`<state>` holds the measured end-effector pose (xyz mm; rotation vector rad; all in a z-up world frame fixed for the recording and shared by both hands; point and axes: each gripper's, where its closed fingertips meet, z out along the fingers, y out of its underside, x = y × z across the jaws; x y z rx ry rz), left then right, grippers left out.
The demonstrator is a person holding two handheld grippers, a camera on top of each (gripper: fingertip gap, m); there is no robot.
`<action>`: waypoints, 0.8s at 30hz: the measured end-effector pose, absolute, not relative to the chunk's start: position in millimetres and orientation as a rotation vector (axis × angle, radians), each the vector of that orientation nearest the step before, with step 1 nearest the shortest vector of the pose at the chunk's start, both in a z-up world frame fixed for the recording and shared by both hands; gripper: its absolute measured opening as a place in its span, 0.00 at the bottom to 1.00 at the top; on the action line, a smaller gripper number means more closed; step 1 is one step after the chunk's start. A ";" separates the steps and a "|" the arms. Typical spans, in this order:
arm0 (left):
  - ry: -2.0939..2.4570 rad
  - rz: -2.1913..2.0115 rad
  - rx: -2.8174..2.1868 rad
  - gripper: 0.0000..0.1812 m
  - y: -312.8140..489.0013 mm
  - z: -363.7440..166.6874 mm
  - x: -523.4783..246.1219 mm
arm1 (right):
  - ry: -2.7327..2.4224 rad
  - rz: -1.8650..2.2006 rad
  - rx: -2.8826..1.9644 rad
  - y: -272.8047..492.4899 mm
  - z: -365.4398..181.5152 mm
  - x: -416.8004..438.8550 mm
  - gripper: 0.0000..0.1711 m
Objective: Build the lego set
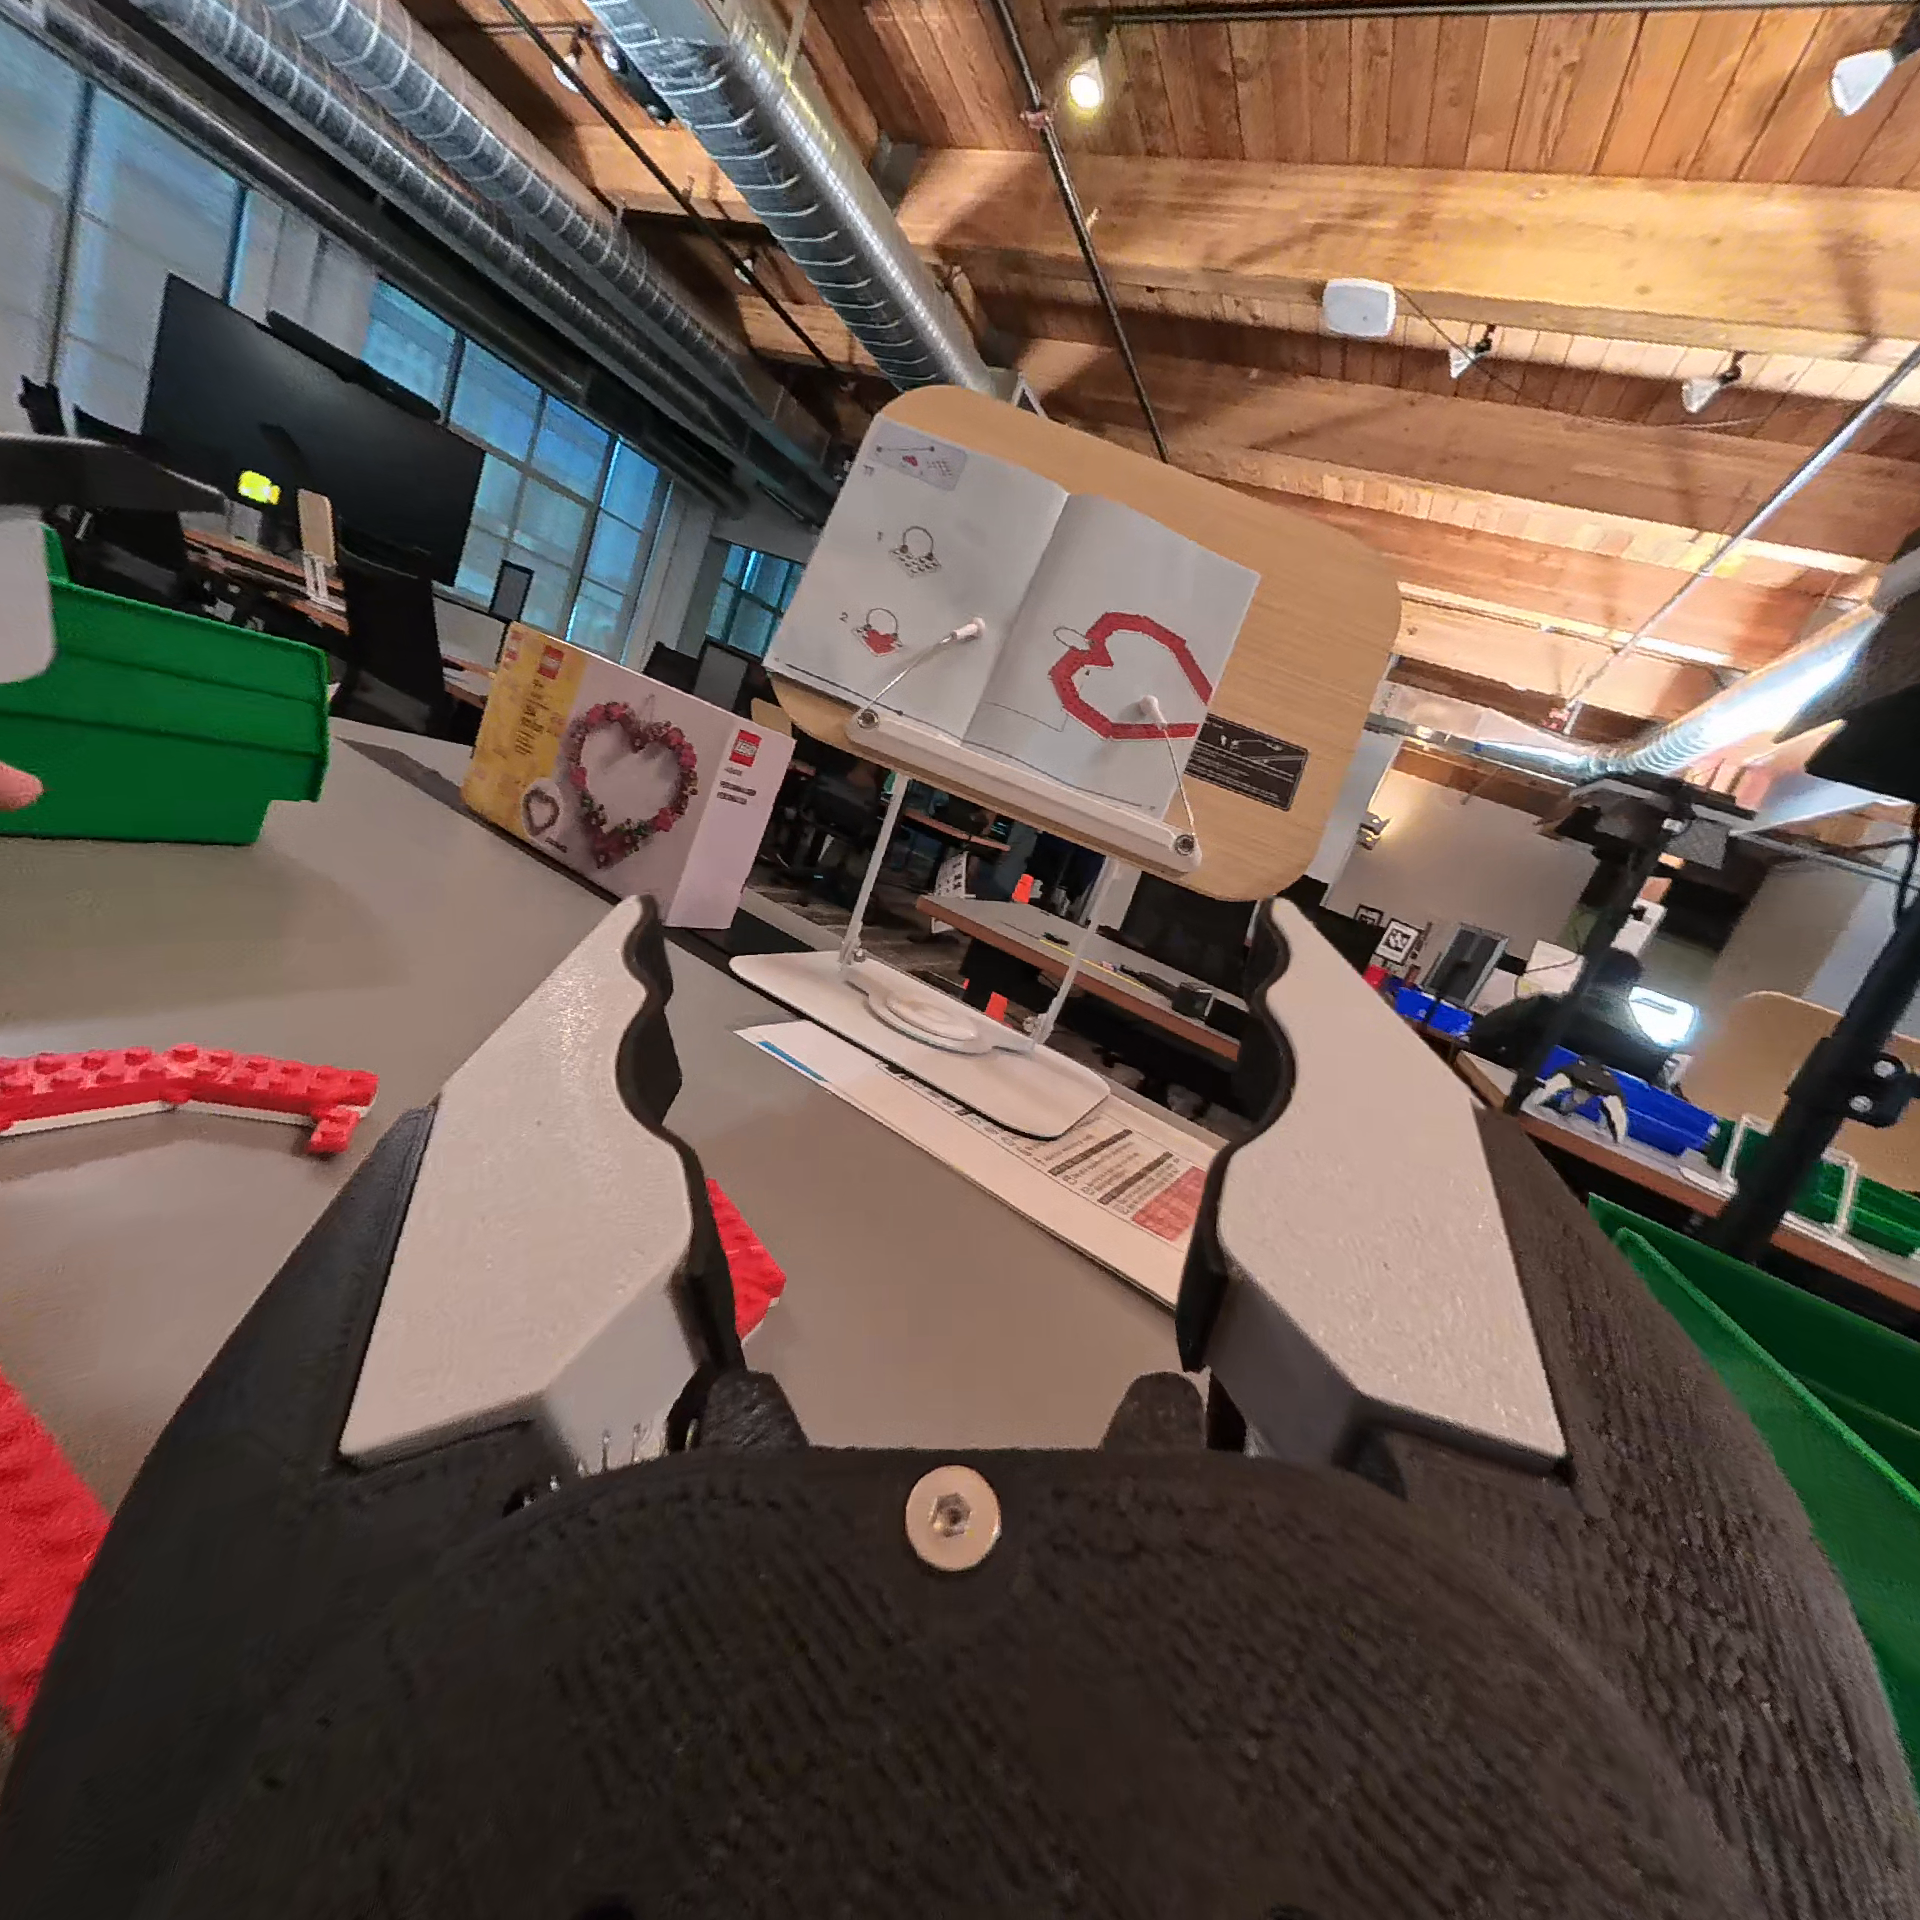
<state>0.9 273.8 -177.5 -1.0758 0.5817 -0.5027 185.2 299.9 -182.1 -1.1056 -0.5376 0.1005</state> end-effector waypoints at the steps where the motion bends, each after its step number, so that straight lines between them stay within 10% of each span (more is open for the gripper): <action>1: 0.581 -0.509 -1.081 0.79 274.4 -178.1 1.1 | -0.554 0.107 -1.109 299.6 -184.0 182.3 0.62; 24: 0.425 -0.721 -1.164 0.80 288.2 -180.2 -14.7 | -0.703 0.164 -1.145 295.4 -201.9 159.0 0.46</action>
